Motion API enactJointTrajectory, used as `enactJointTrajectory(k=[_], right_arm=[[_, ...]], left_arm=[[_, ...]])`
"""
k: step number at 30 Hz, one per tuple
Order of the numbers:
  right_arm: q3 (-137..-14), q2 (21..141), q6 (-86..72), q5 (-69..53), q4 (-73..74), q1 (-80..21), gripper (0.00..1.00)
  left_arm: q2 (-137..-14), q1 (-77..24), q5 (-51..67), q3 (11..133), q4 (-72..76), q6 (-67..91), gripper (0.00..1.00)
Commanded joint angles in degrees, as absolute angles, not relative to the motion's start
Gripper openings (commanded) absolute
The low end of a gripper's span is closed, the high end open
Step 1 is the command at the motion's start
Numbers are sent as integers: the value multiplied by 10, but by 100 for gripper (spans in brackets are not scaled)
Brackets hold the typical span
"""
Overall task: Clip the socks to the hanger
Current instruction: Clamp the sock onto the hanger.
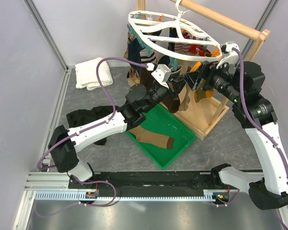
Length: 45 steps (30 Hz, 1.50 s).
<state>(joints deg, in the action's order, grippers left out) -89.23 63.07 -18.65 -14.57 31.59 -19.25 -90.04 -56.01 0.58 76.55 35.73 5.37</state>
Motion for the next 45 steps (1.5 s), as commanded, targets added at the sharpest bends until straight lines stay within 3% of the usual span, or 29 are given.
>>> enactJointTrajectory(k=[1,3,5,6,7,10,14,27,34,45], right_arm=[[-930,601,-149,-108,351,-194,87],[-926,589,-135,-63,364,-194,87],[-919,576,-116,-4,368,-193,87],[-916,573,-110,17,371,-194,87],[-914,569,-99,40,371,-194,87],[-911,569,-89,52,374,-195,87],[-910,571,-76,69,369,-194,87],[-911,571,-41,116,362,-195,86],[-918,567,-26,119,363,-195,84],[-919,602,-29,112,365,-194,62]], left_arm=[[-882,-560,-14,788,378,60,2],[-880,-560,-16,787,378,61,3],[-878,-559,-18,787,378,60,9],[-876,-559,-21,787,378,60,14],[-876,-559,-22,787,380,57,28],[-873,-555,-29,784,379,51,50],[-868,-545,-38,775,383,40,62],[-901,-490,-211,801,367,1,66],[-892,-446,-236,794,348,5,66],[-869,-408,-220,783,316,16,66]])
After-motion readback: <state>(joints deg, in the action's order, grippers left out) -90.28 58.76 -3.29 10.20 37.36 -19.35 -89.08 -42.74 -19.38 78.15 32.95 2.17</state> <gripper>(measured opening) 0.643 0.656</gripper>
